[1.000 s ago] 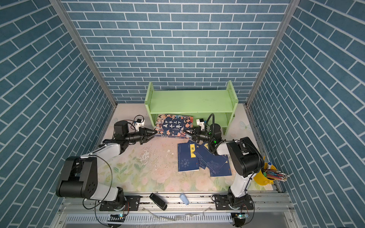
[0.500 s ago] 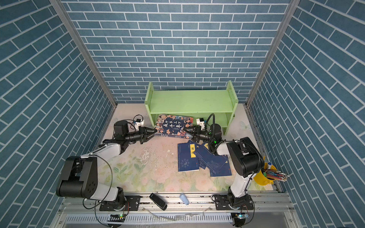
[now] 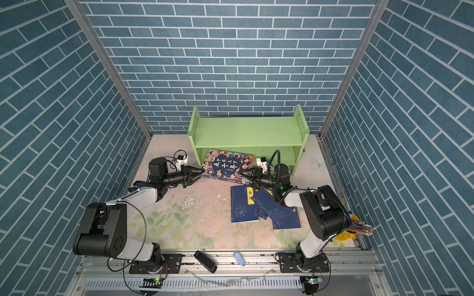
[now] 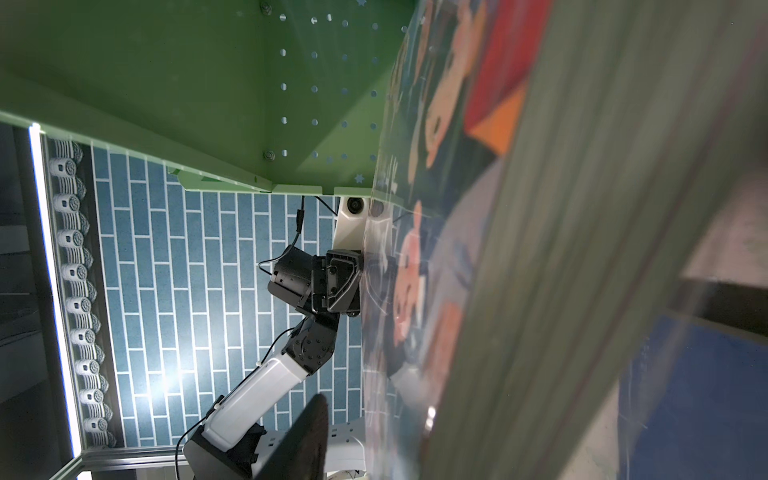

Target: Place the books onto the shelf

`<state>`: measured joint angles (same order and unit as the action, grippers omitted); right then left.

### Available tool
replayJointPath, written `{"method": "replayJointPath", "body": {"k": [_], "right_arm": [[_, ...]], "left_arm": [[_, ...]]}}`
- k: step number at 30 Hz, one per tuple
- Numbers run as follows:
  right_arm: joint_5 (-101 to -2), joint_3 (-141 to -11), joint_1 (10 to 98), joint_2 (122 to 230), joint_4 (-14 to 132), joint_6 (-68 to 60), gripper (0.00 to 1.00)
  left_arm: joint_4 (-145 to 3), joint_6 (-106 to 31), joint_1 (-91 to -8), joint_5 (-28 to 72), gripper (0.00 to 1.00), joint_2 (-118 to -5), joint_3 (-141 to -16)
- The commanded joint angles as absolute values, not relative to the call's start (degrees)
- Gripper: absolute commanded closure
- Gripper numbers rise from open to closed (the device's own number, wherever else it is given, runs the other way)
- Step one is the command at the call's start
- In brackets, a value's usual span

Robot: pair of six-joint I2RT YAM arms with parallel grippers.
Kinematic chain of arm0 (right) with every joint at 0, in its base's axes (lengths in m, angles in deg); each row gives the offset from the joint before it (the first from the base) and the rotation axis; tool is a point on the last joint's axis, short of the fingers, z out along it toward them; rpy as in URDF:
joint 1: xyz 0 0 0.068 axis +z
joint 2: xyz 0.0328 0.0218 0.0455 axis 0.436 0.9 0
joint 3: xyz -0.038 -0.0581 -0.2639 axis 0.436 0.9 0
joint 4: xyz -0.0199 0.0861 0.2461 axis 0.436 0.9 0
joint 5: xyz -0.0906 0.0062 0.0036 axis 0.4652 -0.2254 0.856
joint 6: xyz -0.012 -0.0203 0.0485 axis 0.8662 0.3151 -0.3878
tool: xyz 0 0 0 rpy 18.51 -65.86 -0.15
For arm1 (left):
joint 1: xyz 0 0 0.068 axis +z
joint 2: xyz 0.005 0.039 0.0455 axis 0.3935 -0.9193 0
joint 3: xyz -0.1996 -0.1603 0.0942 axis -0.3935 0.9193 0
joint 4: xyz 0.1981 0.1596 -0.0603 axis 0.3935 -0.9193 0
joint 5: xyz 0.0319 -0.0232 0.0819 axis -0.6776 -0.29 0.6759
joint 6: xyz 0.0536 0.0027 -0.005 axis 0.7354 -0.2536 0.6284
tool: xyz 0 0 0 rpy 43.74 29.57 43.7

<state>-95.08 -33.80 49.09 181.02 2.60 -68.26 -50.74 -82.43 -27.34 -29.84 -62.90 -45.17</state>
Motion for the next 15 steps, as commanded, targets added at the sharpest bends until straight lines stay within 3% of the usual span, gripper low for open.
{"method": "replayJointPath", "body": {"k": [1,4,11,15], "right_arm": [[-94.67,-34.62,48.98,176.29,5.59,-61.13,0.52],[-94.48,-35.57,49.04,175.38,10.08,-58.41,0.66],[-94.40,-38.04,49.05,176.98,10.31,-58.05,0.86],[-94.13,-39.17,49.03,177.45,10.03,-58.09,0.88]], "left_arm": [[-47.63,-79.98,-27.21,-27.22,1.00,-61.62,-44.91],[-47.74,-79.94,-27.21,-27.21,1.00,-61.45,-45.04],[-48.17,-80.01,-27.21,-27.13,1.00,-60.91,-44.75],[-48.66,-79.58,-27.21,-26.95,1.00,-60.00,-44.38]]}}
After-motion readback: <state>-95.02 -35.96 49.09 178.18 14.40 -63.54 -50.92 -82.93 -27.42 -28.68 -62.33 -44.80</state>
